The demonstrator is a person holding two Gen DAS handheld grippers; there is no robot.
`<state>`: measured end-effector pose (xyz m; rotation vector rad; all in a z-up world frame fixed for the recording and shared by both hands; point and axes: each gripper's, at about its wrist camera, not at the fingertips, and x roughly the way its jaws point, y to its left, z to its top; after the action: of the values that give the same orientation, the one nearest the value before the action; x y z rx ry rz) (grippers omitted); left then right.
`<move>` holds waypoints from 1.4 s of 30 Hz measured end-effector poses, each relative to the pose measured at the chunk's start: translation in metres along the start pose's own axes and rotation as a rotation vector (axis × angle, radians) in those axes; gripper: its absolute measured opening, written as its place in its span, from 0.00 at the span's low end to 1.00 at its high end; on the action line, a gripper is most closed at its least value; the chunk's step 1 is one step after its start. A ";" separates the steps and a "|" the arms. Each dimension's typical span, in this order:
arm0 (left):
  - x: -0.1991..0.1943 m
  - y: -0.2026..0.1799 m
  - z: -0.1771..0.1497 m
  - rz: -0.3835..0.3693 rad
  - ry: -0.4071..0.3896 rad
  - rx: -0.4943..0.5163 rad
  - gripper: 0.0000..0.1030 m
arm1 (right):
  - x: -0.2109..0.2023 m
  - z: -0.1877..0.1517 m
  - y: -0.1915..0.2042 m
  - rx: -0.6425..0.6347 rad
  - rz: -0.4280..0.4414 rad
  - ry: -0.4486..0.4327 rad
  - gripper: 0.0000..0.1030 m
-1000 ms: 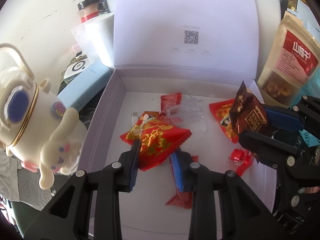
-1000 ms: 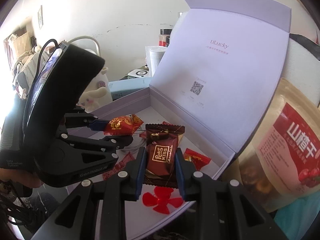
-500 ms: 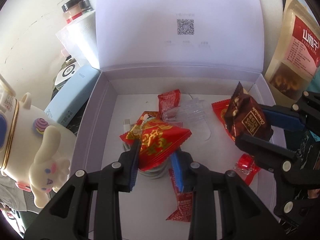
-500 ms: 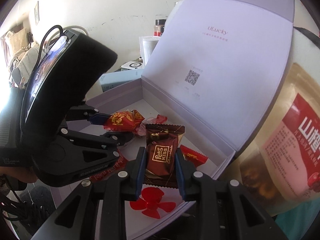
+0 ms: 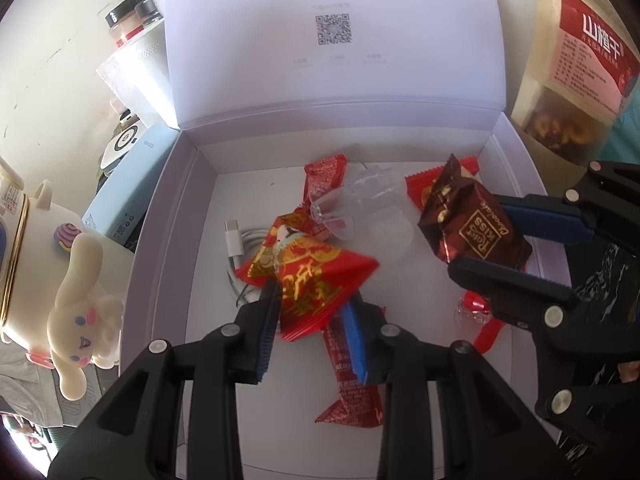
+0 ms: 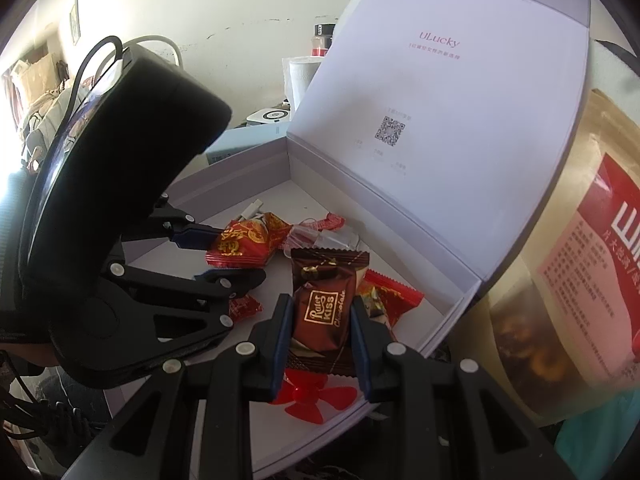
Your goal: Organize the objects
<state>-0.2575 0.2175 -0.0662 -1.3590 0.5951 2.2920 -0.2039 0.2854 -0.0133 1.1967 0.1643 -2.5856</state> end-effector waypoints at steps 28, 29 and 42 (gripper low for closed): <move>-0.027 -0.005 -0.005 -0.001 -0.033 -0.037 0.36 | -0.014 -0.003 -0.001 0.052 0.020 0.014 0.41; -0.028 -0.005 -0.005 0.000 -0.038 -0.036 0.36 | -0.009 0.003 -0.011 0.053 0.017 0.013 0.41; -0.046 -0.007 -0.002 0.002 -0.104 -0.006 0.36 | -0.032 -0.001 -0.004 0.032 -0.040 -0.010 0.41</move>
<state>-0.2322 0.2166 -0.0271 -1.2330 0.5564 2.3513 -0.1851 0.2964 0.0106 1.2040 0.1464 -2.6376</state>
